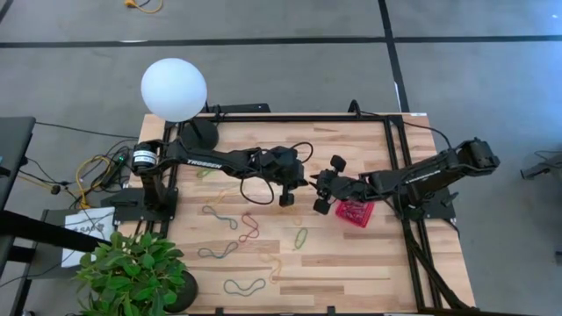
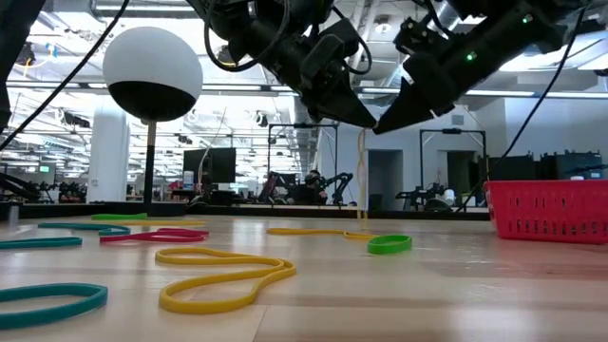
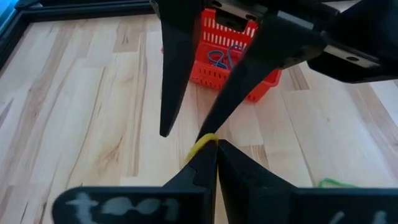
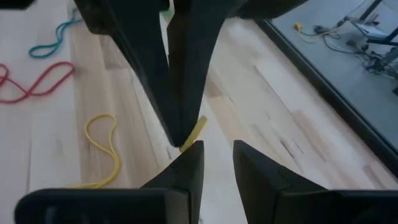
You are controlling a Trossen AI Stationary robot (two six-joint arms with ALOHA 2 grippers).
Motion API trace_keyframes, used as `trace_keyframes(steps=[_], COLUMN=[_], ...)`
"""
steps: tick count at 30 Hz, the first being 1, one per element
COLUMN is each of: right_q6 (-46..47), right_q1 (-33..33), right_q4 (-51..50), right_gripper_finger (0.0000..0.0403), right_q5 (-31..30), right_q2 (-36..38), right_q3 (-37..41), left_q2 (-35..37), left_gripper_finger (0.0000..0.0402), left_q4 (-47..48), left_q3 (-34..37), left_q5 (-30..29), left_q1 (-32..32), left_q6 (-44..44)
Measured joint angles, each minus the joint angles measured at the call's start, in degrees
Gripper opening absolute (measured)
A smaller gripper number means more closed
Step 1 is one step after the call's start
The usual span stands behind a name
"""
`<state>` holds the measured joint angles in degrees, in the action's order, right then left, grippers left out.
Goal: Pick and place rubber bands into bin
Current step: Put the yellow rubber band into the basket
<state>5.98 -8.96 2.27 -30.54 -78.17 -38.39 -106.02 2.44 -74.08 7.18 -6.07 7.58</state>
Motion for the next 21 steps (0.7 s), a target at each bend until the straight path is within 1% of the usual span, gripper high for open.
trace_keyframes(steps=[8,11,14,21], right_q6=[-0.01,-0.82,-3.74,-4.52], right_q1=[-2.47,-4.01,-5.04,-4.01], right_q4=[-2.86,-3.71,-3.43,-3.04], right_gripper_finger=[0.0082,0.0082,0.0082,0.0082], right_q5=[0.52,-1.33,-2.58,-2.56], right_q2=[0.0,-0.01,0.0,0.0], right_q3=[0.0,0.0,0.0,0.0], left_q2=[0.02,0.02,0.02,0.02], left_gripper_finger=[0.0,0.0,0.0,0.0], left_q4=[0.93,1.31,1.22,1.1], left_q3=[0.0,0.0,0.0,0.0], left_q5=[-0.04,-0.04,-0.04,-0.04], left_q1=[-0.04,-0.02,-0.02,-0.02], left_q6=[-0.05,-0.07,-0.1,-0.15])
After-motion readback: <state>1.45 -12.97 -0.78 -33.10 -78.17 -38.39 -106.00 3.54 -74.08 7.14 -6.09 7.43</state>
